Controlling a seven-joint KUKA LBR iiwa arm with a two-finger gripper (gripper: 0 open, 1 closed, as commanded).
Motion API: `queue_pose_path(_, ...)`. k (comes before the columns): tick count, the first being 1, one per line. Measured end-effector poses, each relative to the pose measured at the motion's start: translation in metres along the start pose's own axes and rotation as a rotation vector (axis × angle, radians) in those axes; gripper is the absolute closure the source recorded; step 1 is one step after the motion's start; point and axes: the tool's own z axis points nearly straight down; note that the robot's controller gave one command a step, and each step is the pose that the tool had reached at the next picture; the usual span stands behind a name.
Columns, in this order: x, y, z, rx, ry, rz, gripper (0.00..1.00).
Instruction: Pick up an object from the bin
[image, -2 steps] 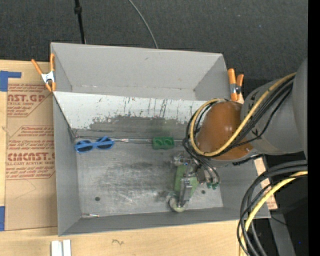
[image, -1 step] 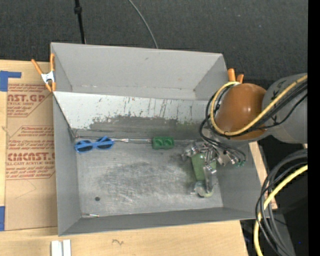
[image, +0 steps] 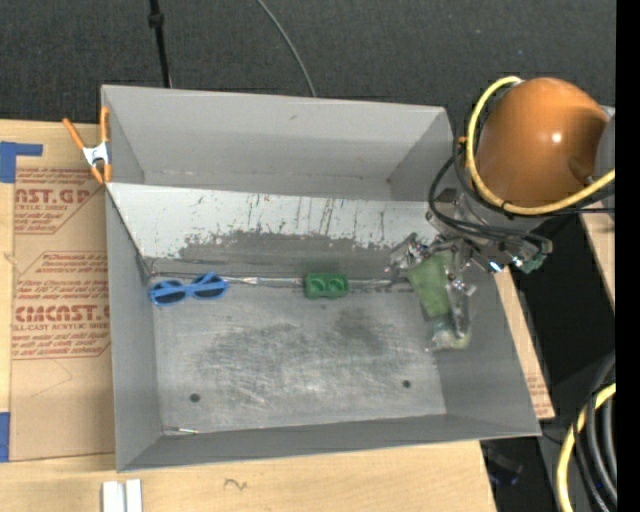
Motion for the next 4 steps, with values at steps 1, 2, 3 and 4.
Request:
queue_pose_path(1,-0.004,0.066,0.149,-0.009,0.003,-0.073,1.00)
queue_pose_path(2,-0.012,0.045,0.153,-0.012,0.007,-0.020,1.00)
queue_pose_path(3,-0.036,0.033,0.154,-0.009,0.008,-0.518,1.00)
queue_pose_path(4,-0.040,0.031,0.154,-0.004,0.005,-0.182,1.00)
